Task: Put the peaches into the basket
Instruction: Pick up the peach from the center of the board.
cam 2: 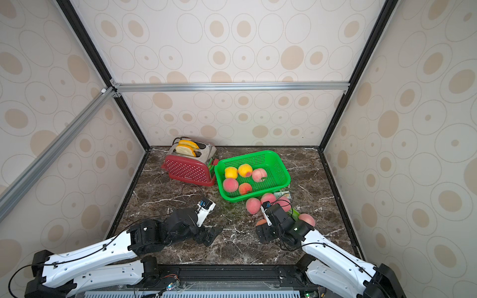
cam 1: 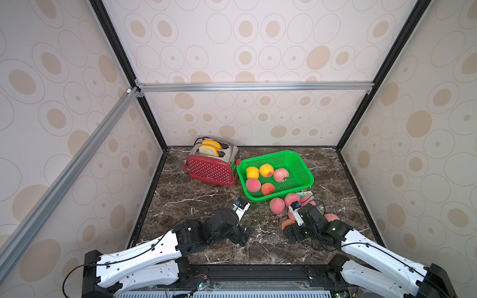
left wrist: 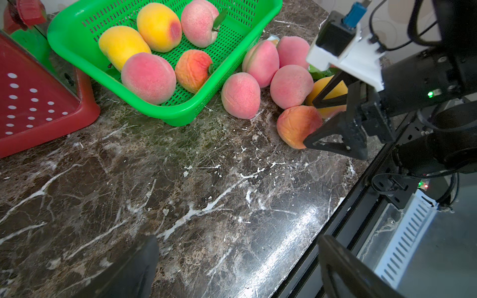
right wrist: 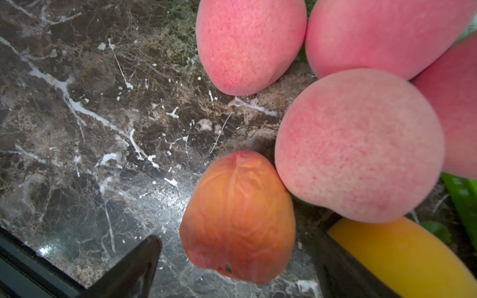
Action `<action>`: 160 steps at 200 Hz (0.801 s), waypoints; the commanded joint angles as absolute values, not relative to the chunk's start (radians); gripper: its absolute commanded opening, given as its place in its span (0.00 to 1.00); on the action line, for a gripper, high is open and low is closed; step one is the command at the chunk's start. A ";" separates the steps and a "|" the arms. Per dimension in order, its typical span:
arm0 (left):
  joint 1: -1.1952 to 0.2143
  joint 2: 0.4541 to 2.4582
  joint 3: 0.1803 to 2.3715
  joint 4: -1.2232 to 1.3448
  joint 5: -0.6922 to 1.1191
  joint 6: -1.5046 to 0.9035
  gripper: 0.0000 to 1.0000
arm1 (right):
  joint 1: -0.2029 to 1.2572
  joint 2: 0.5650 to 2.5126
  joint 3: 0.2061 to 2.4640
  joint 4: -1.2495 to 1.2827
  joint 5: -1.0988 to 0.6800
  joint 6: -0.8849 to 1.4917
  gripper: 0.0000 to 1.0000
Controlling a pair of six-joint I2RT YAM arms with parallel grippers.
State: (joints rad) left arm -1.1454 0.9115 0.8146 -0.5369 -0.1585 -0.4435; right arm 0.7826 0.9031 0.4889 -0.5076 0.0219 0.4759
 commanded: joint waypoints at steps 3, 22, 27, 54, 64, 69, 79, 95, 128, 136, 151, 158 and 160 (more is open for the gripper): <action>-1.157 0.884 0.812 -0.502 -0.153 -0.423 0.99 | 0.789 0.910 0.474 -0.475 0.017 0.492 0.92; -1.156 0.892 0.804 -0.496 -0.157 -0.428 0.99 | 0.790 0.907 0.473 -0.474 0.017 0.497 0.89; -1.154 0.895 0.804 -0.494 -0.161 -0.429 0.99 | 0.790 0.905 0.472 -0.471 0.017 0.498 0.89; -1.156 0.896 0.801 -0.497 -0.193 -0.426 0.98 | 0.791 0.900 0.456 -0.459 0.016 0.507 0.87; -1.156 0.891 0.804 -0.498 -0.197 -0.426 0.99 | 0.791 0.902 0.451 -0.455 0.014 0.509 0.86; -1.155 0.890 0.805 -0.497 -0.199 -0.426 0.99 | 0.791 0.904 0.450 -0.455 0.012 0.508 0.86; -1.155 0.885 0.805 -0.498 -0.205 -0.426 0.99 | 0.791 0.905 0.447 -0.451 0.010 0.511 0.86; -1.156 0.881 0.804 -0.497 -0.214 -0.428 0.98 | 0.795 0.904 0.443 -0.448 0.009 0.515 0.86; -1.155 0.882 0.793 -0.489 -0.218 -0.437 0.98 | 0.798 0.892 0.446 -0.452 0.011 0.516 0.78; -1.156 0.884 0.792 -0.488 -0.218 -0.438 0.98 | 0.798 0.889 0.446 -0.456 0.013 0.518 0.77; -1.156 0.884 0.790 -0.488 -0.220 -0.440 0.98 | 0.798 0.885 0.444 -0.455 0.017 0.520 0.74; -1.156 0.883 0.790 -0.488 -0.221 -0.440 0.98 | 0.798 0.885 0.443 -0.455 0.017 0.521 0.73; -1.155 0.882 0.790 -0.488 -0.221 -0.440 0.98 | 0.798 0.886 0.442 -0.455 0.017 0.521 0.73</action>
